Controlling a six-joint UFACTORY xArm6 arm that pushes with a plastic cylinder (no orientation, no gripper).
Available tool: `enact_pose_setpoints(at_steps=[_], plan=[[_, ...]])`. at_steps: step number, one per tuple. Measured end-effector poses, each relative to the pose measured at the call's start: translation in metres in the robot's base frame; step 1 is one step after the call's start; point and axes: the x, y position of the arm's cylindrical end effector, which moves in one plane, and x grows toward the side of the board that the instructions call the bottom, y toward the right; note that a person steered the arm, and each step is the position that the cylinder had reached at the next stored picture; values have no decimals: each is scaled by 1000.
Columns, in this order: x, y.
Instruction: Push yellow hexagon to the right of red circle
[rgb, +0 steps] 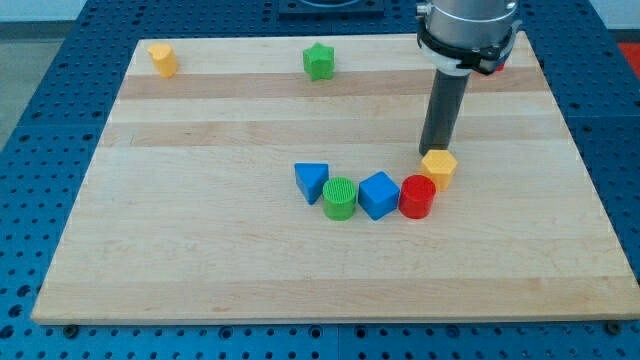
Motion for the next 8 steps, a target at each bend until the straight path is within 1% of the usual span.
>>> enact_pose_setpoints(at_steps=[6,8], plan=[[20,11],[19,12]])
